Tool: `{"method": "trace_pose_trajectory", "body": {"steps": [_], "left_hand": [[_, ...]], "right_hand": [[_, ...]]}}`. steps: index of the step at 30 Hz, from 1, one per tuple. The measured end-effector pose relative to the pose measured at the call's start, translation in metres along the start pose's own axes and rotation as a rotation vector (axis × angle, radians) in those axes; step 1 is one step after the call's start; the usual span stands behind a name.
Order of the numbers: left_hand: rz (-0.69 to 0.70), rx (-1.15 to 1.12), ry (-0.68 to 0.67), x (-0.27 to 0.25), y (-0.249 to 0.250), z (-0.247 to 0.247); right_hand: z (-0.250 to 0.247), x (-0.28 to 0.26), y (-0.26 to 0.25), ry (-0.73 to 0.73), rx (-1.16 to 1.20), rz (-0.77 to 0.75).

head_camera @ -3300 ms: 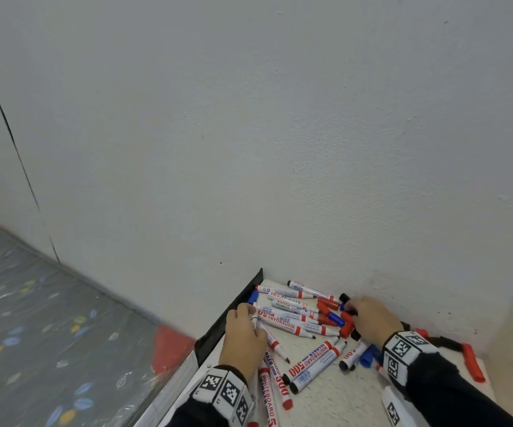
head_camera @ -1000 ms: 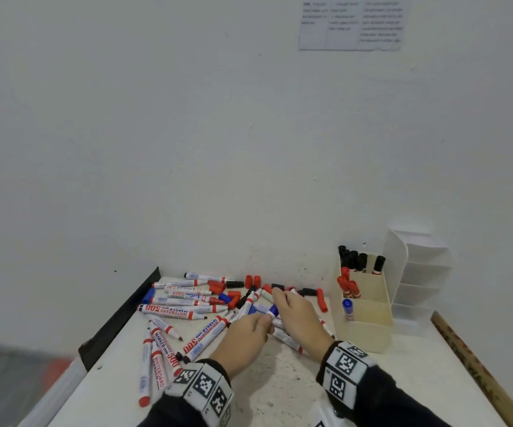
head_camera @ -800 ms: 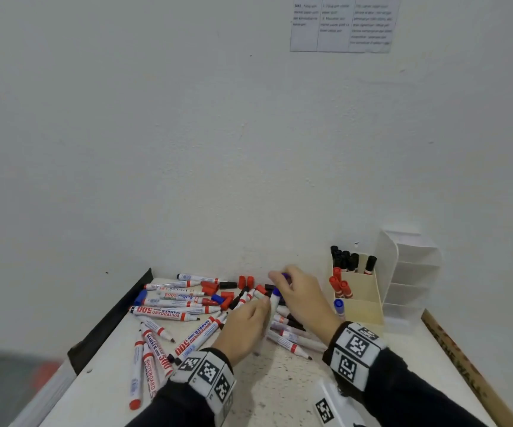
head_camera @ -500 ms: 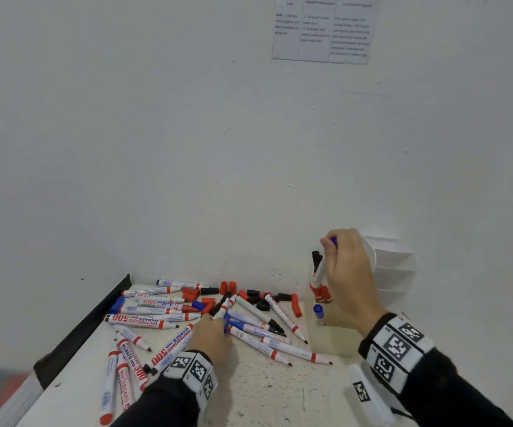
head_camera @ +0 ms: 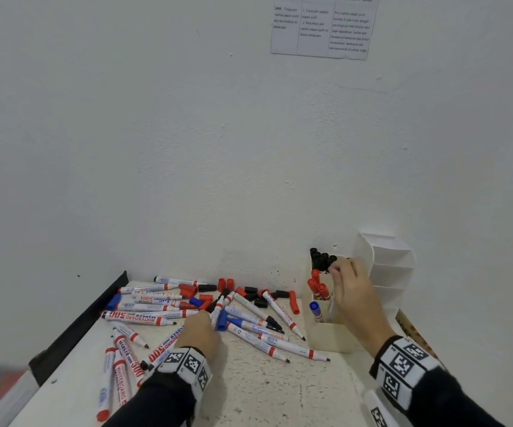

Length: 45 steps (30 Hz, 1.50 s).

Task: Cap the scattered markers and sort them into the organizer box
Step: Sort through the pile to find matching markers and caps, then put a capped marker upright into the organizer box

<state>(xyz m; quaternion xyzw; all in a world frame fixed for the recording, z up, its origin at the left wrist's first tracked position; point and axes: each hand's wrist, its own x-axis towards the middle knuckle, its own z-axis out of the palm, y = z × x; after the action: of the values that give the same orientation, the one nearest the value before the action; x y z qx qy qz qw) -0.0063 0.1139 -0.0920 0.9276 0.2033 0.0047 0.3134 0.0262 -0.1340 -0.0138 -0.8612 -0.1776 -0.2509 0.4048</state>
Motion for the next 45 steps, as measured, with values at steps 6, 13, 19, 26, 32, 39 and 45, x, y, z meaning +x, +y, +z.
{"method": "trace_pose_trajectory", "body": {"steps": [6, 13, 19, 26, 32, 39, 45], "left_hand": [[-0.020, -0.353, -0.040, -0.008, -0.002, -0.011], [-0.140, -0.593, -0.153, -0.017, -0.011, -0.025], [0.050, -0.329, -0.041, -0.018, -0.020, -0.023], [0.120, -0.163, -0.011, -0.010, -0.027, -0.013], [0.128, -0.133, 0.016, -0.010, -0.028, -0.009], [0.107, -0.152, 0.007, -0.012, -0.030, -0.003], [0.086, -0.152, -0.009, -0.013, -0.031, 0.000]], "right_hand": [[0.029, -0.021, 0.030, -0.106, -0.140, 0.036], [0.038, -0.013, -0.023, 0.236, -0.162, -0.175], [0.081, -0.012, -0.059, -0.252, -0.134, -0.160], [0.112, -0.013, -0.004, -0.737, -0.479, 0.283], [0.136, 0.008, -0.005, -0.569, -0.472, 0.203], [0.159, 0.022, 0.006, -0.724, -0.622, 0.111], [0.165, 0.022, 0.012, -0.628, -0.586, 0.159]]}}
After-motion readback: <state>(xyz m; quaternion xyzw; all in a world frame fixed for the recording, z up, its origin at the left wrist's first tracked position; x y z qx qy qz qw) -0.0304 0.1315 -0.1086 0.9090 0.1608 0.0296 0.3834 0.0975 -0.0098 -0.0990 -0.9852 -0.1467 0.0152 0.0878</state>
